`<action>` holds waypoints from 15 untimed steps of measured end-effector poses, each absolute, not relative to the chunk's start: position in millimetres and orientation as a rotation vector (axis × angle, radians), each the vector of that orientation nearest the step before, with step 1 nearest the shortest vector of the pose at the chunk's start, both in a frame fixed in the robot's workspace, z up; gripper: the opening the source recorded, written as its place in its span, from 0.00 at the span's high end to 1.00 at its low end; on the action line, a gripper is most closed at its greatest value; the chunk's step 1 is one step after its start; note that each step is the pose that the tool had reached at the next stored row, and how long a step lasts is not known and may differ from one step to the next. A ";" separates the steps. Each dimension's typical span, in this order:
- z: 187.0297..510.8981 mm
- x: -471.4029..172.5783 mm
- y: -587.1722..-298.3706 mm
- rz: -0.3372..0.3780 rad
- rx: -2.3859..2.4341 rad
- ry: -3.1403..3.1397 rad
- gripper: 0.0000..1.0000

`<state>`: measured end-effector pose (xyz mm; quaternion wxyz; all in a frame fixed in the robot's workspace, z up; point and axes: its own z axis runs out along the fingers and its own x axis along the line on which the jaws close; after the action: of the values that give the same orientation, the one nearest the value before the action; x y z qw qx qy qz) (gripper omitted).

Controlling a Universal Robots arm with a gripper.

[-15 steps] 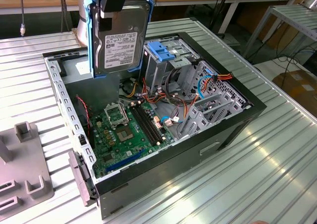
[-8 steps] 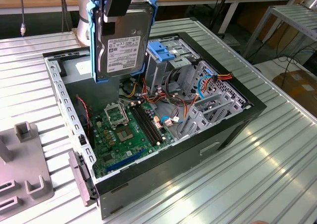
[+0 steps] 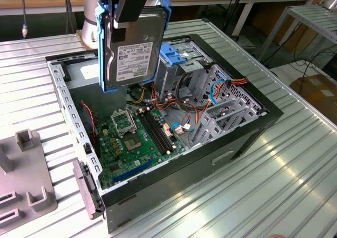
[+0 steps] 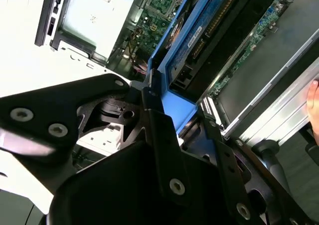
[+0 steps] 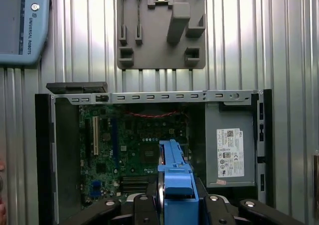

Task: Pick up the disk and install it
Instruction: 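Insert the disk into the insertion slot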

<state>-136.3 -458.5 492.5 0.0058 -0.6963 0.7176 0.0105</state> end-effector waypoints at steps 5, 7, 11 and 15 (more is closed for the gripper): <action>492.5 -136.3 -465.5 0.032 -2.180 2.247 0.63; 492.5 -136.3 -467.7 0.032 -2.180 2.247 0.63; 492.5 -136.3 -473.1 0.031 -2.181 2.247 0.63; 492.5 -135.8 -477.1 0.030 -2.181 2.248 0.63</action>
<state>-135.8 -477.1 492.5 0.0049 -0.6963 0.7176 0.0096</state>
